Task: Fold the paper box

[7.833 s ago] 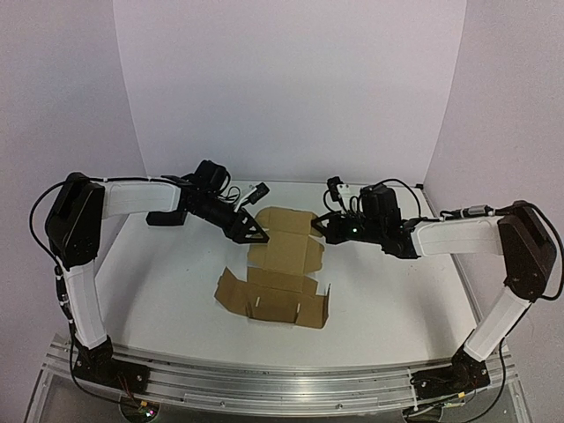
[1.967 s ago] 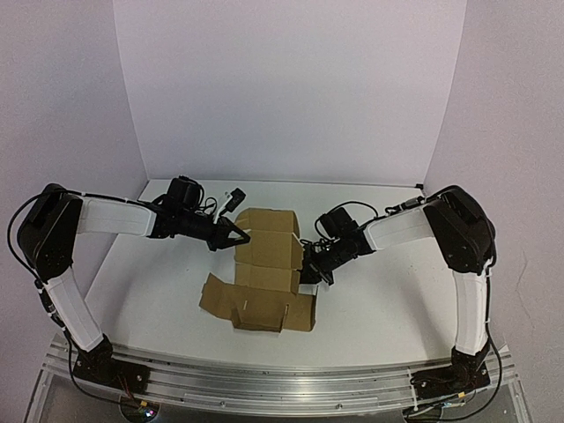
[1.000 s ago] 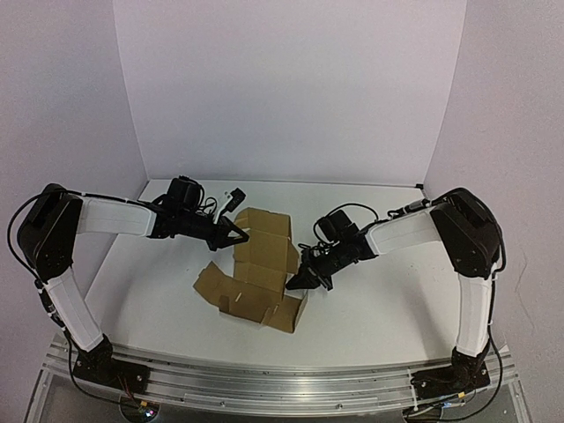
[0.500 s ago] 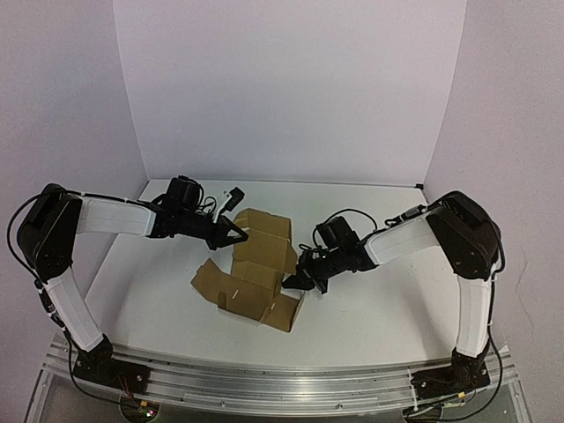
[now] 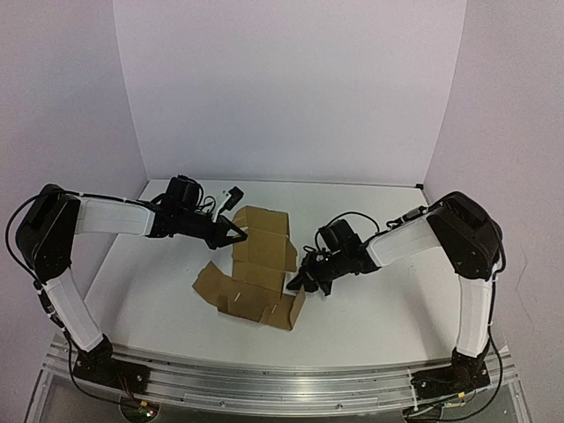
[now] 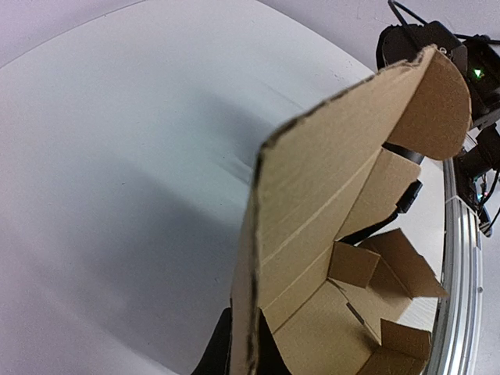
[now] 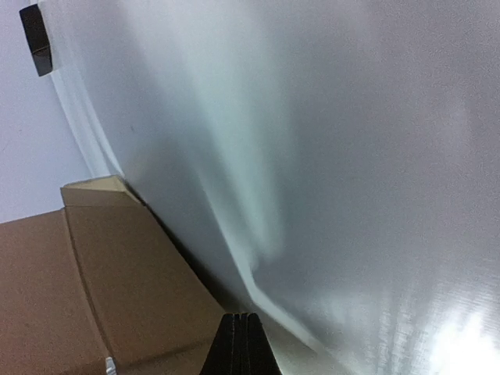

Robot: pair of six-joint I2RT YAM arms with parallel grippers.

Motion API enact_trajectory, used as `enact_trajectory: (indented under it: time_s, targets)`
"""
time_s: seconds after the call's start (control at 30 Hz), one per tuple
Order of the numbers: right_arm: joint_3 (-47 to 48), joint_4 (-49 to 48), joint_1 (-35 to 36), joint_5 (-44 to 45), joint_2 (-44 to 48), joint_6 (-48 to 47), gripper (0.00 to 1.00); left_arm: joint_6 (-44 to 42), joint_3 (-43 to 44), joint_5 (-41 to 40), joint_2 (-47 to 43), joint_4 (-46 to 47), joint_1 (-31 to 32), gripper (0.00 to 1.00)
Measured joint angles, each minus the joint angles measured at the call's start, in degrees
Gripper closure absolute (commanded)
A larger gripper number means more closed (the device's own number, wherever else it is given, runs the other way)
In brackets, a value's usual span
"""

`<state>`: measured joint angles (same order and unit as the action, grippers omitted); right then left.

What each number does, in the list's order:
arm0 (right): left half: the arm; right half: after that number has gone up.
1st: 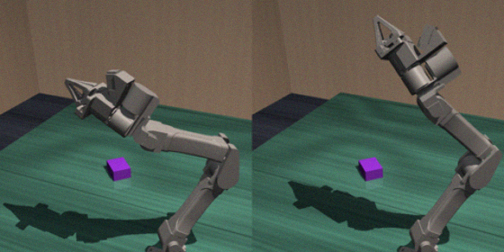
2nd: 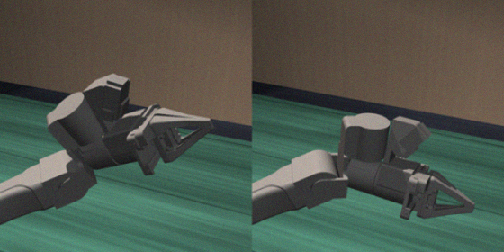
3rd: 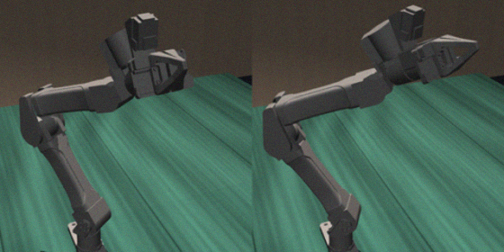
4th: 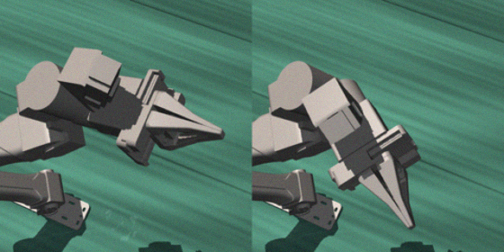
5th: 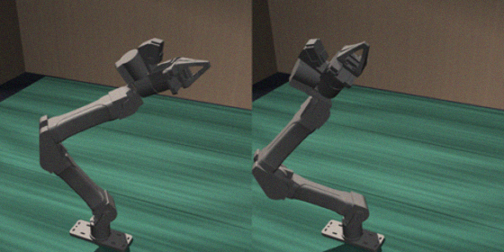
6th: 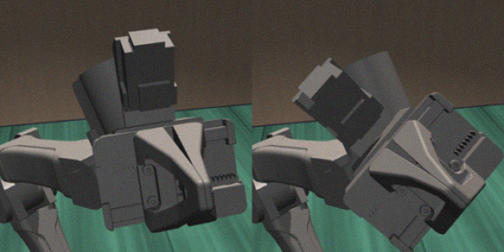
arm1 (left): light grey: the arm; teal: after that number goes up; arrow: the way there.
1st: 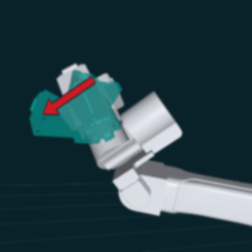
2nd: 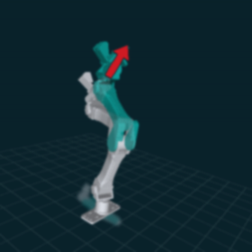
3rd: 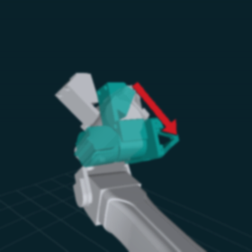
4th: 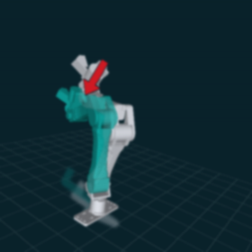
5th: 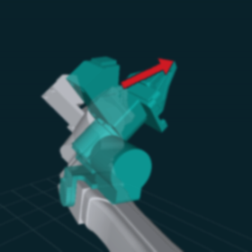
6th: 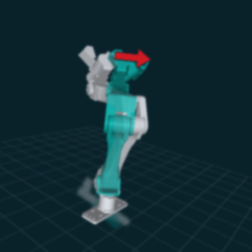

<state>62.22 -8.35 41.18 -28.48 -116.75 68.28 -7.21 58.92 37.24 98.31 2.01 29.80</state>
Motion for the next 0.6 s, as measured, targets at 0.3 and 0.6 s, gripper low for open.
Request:
enact_trajectory:
  time_s: [0.3,0.6]
  targets:
    - [3.4,14.8,-1.1,7.5,7.9,-14.1,0.97,-3.0,0.0,2.8,-1.9,-0.6,0.0,1.0]
    - [4.1,23.5,-1.0,19.5,22.5,-33.2,0.51,-10.2,0.0,3.3,-1.9,-1.0,0.0,1.0]
